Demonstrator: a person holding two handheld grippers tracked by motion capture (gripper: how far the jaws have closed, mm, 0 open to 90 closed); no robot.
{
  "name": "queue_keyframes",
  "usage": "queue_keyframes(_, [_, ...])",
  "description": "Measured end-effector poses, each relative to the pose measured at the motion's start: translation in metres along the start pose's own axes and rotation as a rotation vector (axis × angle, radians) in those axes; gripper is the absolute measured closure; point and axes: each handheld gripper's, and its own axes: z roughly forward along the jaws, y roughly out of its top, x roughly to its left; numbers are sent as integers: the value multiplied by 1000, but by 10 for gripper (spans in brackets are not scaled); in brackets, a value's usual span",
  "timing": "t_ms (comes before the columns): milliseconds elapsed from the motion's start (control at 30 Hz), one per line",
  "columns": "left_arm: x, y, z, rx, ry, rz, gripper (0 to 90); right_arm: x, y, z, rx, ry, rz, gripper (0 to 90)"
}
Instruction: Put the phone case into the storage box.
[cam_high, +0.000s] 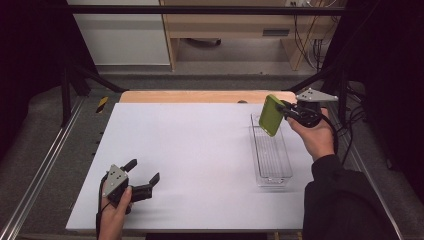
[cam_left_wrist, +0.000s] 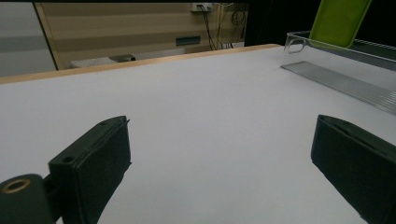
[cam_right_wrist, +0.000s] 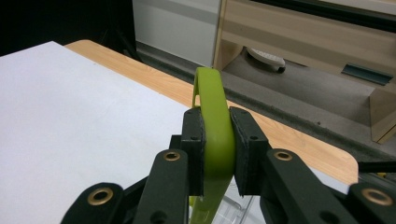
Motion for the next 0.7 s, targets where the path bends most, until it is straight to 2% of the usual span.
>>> queue_keyframes(367, [-1, 0, 0, 4, 0, 0, 43, 3, -7, 30, 48, 8, -17, 769])
queue_keyframes(700, [-2, 0, 1, 4, -5, 1, 42, 7, -10, 43, 64, 12, -15, 769])
